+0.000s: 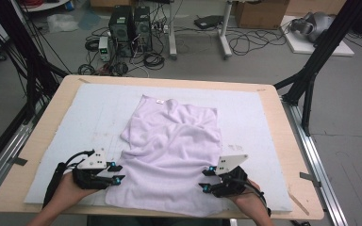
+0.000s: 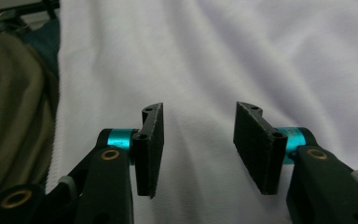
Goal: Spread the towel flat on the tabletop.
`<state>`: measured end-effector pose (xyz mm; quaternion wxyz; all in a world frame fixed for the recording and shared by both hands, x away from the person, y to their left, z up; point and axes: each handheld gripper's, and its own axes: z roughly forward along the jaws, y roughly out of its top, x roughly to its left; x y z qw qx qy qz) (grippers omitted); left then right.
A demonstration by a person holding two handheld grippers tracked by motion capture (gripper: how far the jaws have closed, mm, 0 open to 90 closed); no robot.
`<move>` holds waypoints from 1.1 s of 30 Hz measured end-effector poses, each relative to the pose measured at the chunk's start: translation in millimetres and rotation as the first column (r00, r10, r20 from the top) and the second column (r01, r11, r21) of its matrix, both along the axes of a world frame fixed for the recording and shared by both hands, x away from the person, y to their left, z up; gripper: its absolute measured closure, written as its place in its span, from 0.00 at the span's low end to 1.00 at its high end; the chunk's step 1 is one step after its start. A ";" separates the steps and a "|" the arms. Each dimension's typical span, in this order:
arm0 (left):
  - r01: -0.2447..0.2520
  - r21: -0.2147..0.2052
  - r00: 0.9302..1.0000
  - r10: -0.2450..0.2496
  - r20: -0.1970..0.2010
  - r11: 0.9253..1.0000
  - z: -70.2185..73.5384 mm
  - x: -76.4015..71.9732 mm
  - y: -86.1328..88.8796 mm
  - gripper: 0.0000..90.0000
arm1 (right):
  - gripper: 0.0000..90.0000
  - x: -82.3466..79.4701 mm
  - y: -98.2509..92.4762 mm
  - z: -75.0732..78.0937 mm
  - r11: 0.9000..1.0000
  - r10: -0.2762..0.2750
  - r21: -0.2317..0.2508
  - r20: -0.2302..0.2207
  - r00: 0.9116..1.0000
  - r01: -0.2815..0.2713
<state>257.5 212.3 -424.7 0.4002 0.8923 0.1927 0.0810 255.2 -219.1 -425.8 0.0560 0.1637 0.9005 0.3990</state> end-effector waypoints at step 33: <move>0.069 -0.011 0.996 -0.068 0.063 0.998 8.6 -11.7 -1.9 0.65 | 0.65 -2.3 3.5 15.7 0.999 0.050 0.013 -0.010 0.999 -0.050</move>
